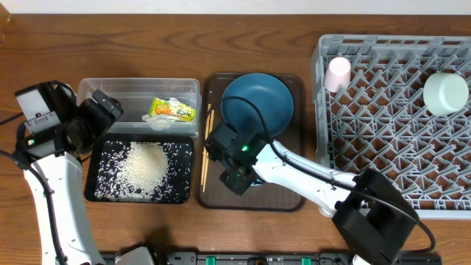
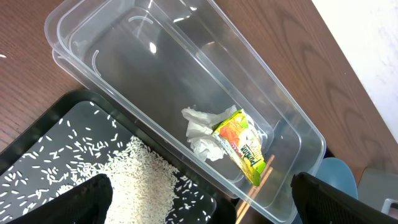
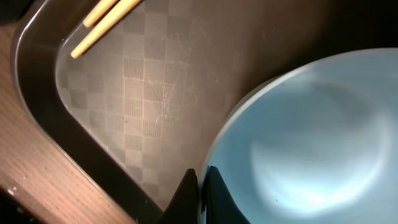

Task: Sort waste into correct bins and load items into the dishwasher rack
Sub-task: 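Grip the light-blue bowl and lift it toward the rack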

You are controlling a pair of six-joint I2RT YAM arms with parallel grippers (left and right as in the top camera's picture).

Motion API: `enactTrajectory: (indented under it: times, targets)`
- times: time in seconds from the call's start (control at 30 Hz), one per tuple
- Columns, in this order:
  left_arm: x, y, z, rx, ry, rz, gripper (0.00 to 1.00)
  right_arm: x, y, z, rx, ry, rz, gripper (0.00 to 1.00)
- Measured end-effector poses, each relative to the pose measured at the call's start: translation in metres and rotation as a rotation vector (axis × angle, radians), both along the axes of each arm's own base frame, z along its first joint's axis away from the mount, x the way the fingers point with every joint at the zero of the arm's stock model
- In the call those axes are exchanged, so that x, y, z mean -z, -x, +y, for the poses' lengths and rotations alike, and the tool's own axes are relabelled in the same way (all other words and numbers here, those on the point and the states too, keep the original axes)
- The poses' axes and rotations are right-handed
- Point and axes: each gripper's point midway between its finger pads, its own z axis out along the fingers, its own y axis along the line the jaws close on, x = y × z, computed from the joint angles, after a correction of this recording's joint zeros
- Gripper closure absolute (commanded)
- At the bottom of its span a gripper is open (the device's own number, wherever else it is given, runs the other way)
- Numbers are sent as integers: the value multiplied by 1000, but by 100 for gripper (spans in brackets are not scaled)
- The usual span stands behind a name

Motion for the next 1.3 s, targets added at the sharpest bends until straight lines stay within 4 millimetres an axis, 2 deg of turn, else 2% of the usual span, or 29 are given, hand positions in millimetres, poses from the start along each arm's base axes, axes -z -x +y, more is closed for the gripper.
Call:
enactTrajectory:
  times: [0.13, 0.3, 0.4, 0.5, 0.6, 0.73, 0.83, 0.97, 1.1, 1.3]
  targets:
    - [0, 0, 0, 0, 0, 0, 5, -20, -3, 13, -4, -63, -1, 99]
    - [0, 0, 0, 0, 0, 0, 5, -74, -14, 32, 0, -229, -31, 99]
    - [0, 0, 0, 0, 0, 0, 5, -111, -27, 28, 29, -317, -77, 99]
    - [0, 0, 0, 0, 0, 0, 5, -147, -49, 9, 93, -396, -142, 99]
    - [0, 0, 0, 0, 0, 0, 5, -179, -84, -21, 194, -470, -232, 99]
    - [0, 0, 0, 0, 0, 0, 5, -214, -140, -79, 360, -570, -348, 99]
    - [0, 0, 0, 0, 0, 0, 5, -233, -178, -126, 461, -659, -409, 99]
    - [0, 0, 0, 0, 0, 0, 5, -250, -215, -184, 533, -786, -467, 99]
    - [0, 0, 0, 0, 1, 1, 5, -244, -242, -224, 553, -888, -468, 99]
    - [0, 0, 0, 0, 0, 1, 5, -205, -274, -266, 554, -1011, -418, 99]
